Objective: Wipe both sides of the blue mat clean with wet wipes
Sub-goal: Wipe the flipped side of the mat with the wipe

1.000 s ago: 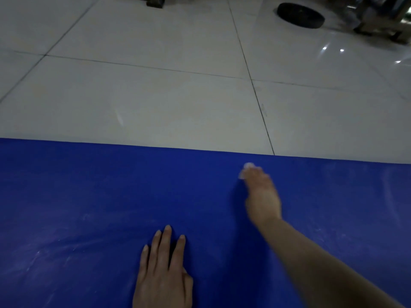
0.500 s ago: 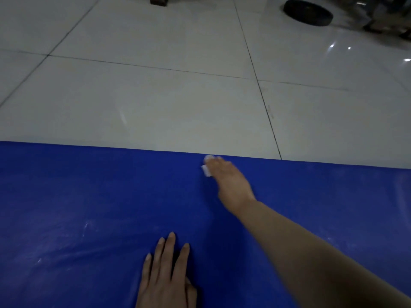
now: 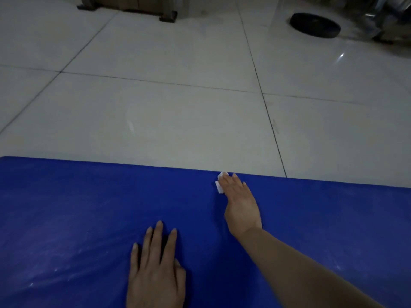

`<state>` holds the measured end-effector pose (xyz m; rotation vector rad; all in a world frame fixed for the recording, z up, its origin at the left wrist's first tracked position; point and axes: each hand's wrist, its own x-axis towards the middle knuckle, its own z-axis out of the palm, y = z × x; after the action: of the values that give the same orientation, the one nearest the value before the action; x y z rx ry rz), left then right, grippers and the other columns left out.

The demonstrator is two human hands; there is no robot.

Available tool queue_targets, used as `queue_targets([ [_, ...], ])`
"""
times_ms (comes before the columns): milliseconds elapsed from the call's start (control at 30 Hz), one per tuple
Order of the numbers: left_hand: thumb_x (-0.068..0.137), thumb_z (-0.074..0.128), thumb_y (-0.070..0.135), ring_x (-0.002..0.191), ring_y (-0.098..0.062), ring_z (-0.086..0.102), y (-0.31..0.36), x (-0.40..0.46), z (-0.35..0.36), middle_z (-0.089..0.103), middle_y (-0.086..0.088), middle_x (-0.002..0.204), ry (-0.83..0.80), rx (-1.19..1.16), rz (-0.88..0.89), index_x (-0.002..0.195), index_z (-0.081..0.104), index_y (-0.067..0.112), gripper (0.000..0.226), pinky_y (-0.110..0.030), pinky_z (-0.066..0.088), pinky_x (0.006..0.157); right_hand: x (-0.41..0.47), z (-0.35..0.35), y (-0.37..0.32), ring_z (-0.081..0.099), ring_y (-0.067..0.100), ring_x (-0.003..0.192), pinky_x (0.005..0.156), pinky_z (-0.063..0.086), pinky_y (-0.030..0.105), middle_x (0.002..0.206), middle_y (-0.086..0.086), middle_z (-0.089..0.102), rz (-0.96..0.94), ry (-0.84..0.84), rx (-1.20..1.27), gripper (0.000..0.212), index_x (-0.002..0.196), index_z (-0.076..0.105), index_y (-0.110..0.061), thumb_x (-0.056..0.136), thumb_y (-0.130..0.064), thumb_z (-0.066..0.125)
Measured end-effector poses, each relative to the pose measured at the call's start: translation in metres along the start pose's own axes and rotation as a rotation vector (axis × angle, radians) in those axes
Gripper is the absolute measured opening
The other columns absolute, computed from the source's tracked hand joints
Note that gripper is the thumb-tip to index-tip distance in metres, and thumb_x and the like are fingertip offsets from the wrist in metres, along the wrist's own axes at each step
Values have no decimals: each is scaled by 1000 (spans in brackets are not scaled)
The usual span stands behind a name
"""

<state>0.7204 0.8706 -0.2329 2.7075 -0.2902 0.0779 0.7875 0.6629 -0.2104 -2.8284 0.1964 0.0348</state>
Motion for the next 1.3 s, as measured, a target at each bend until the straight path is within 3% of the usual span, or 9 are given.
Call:
queue_targets([
  [267, 69, 34, 28, 130, -27, 38, 0, 6, 0, 50, -11, 142, -3, 13, 0, 133, 45, 21, 65, -31, 0, 117, 17, -12, -11, -7, 20, 147, 115, -10, 31, 160, 3, -7, -98, -36, -253, 71, 152, -3, -11, 93, -2, 37],
  [467, 67, 33, 30, 141, -19, 27, -3, 8, 5, 37, -4, 146, -22, 18, 7, 134, 43, 22, 68, -32, -3, 117, 6, -45, 88, 40, 29, 128, 110, 30, 36, 136, 10, 47, 348, 131, -228, 60, 135, 43, -6, 77, 9, 43],
  [533, 67, 33, 30, 145, -16, 20, -4, 7, 6, 37, -4, 146, -31, 30, 8, 134, 43, 22, 68, -32, -3, 117, 11, -32, 58, 30, 31, 136, 114, 24, 36, 147, 15, 33, 258, 71, -193, 61, 143, 31, -4, 84, 6, 41],
  [667, 68, 33, 30, 128, -28, 38, -1, 9, 2, 41, -6, 144, -55, 56, 1, 132, 45, 21, 65, -30, -4, 116, 7, -20, 29, -9, 17, 147, 116, -11, 26, 159, 0, -13, 7, -41, -215, 75, 151, -7, -12, 91, 4, 35],
  [867, 74, 32, 28, 132, -29, 36, 1, 9, -3, 47, -12, 144, -77, 46, -4, 134, 44, 19, 62, -32, -1, 117, -6, -48, 97, 1, 18, 147, 119, -2, 26, 161, 2, 0, 293, 51, -180, 73, 152, 0, -11, 90, 7, 35],
  [967, 76, 31, 28, 133, -28, 36, 2, 8, -4, 45, -12, 145, -97, 75, -4, 134, 52, 15, 63, -33, 2, 116, -11, -21, 40, -6, 25, 147, 118, -5, 32, 158, 8, -13, 103, -21, -221, 70, 149, -13, -3, 94, 1, 31],
  [1067, 78, 31, 29, 134, -28, 36, 3, 7, -6, 45, -12, 146, -104, 91, -7, 133, 57, 14, 62, -39, 11, 113, -23, 0, 23, 17, 25, 145, 116, 2, 34, 156, 5, 8, -106, 71, -87, 83, 149, 16, -4, 76, 17, 49],
  [1200, 81, 32, 32, 136, -27, 32, -1, 7, -6, 42, -11, 148, -129, 148, 23, 134, 56, 15, 61, -39, 8, 112, -33, -37, 95, 47, 32, 124, 97, 41, 30, 136, 11, 51, 210, 148, -57, 79, 139, 45, -10, 67, 26, 46],
  [1300, 82, 31, 34, 135, -26, 33, -3, 8, -4, 44, -10, 147, -132, 153, 15, 133, 57, 16, 60, -43, 15, 111, -32, -57, 115, 42, 32, 126, 96, 39, 38, 140, 15, 46, 455, 193, -103, 66, 140, 43, -8, 80, 19, 43],
])
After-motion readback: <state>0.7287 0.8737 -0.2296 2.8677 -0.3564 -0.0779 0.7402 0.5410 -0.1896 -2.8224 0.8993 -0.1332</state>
